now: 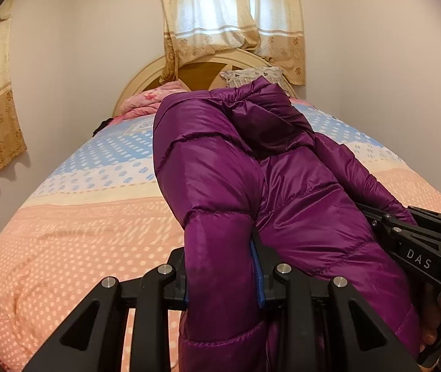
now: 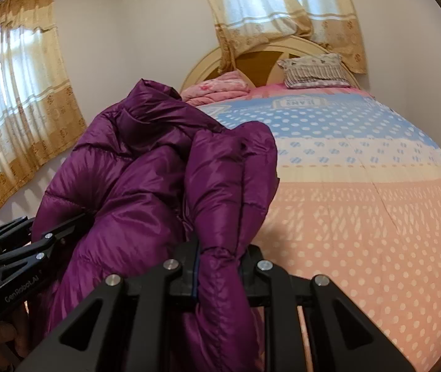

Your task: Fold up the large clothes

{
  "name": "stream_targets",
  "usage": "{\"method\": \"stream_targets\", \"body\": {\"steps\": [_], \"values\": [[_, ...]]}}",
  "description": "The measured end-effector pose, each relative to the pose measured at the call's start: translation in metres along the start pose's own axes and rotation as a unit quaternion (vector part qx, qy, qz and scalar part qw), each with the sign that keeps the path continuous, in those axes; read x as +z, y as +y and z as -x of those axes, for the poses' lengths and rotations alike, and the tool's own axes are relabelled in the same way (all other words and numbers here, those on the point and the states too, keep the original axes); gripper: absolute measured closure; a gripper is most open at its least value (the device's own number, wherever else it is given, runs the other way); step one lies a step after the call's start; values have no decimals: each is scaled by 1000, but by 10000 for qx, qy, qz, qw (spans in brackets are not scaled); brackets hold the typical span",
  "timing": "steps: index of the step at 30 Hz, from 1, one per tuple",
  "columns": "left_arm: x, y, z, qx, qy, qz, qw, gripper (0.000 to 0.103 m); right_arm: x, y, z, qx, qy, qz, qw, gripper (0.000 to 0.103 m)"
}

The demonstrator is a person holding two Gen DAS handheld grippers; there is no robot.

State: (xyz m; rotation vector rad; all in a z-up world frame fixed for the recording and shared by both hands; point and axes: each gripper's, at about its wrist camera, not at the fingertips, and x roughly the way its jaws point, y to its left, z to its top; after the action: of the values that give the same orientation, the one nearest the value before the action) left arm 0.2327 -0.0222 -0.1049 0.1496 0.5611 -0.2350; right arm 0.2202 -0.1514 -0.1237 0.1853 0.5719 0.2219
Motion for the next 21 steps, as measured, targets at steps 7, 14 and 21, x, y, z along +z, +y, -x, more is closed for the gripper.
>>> {"method": "stream_targets", "body": {"steps": [7, 14, 21], "values": [[-13, 24, 12, 208, 24, 123, 9997, 73, 3, 19, -13, 207, 33, 216, 9995, 83], [-19, 36, 18, 305, 33, 207, 9993, 73, 3, 30, -19, 335, 41, 376, 9987, 83], [-24, 39, 24, 374, -15, 176, 9991, 73, 1, 34, -20, 380, 28, 452, 9983, 83]]}}
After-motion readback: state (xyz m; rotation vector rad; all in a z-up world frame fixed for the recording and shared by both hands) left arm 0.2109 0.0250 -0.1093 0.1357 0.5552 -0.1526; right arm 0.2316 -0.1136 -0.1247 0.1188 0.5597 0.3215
